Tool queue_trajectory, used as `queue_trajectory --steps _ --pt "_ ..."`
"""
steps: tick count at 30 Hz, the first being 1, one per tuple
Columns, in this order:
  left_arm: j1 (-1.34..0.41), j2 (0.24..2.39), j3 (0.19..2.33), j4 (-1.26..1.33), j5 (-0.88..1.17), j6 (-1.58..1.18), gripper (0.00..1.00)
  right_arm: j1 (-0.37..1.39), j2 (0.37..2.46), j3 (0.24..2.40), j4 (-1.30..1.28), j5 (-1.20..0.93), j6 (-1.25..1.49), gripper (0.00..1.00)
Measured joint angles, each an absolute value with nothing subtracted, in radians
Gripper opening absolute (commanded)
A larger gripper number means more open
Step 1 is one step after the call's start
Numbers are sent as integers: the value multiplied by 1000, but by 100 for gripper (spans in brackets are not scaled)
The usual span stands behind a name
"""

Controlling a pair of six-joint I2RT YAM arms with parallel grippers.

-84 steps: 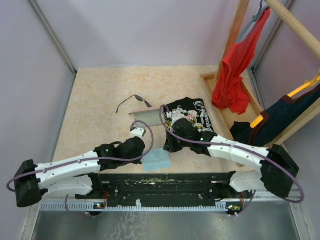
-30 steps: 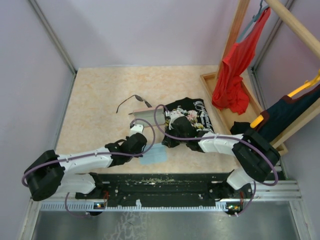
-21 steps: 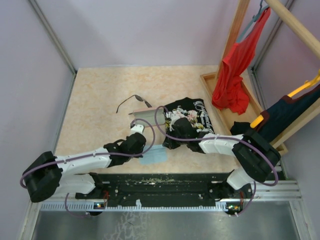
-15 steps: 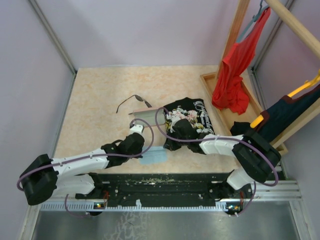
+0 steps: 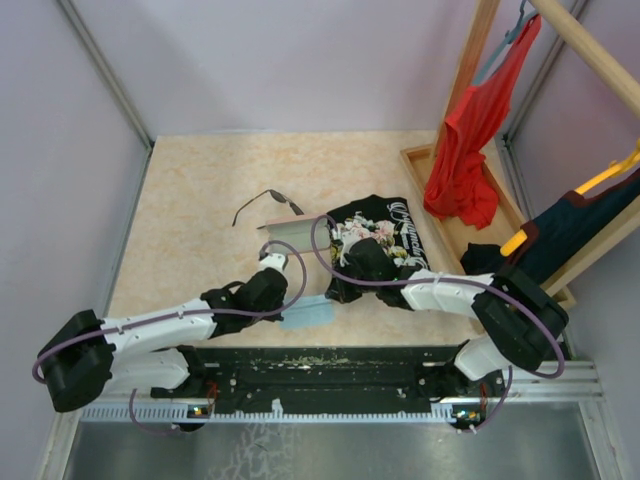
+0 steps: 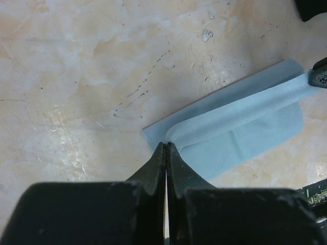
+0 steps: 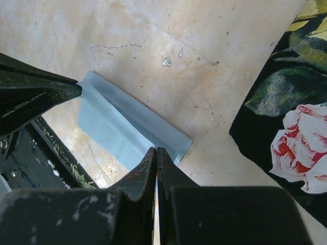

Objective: Organize the sunglasses
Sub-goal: Fold the glasses cleaning cloth at the center of the board.

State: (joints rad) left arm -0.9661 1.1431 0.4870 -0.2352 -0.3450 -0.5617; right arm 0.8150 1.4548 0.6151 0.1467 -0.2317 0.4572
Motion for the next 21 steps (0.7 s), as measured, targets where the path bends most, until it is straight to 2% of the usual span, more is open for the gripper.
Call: queue_trajectory --steps 16,21 --pt "-966 1074 447 -246 -290 -573 0 838 1459 615 123 -221 457 0" --pt "-966 1076 444 -247 -276 -573 20 842 1469 615 118 -211 457 0"
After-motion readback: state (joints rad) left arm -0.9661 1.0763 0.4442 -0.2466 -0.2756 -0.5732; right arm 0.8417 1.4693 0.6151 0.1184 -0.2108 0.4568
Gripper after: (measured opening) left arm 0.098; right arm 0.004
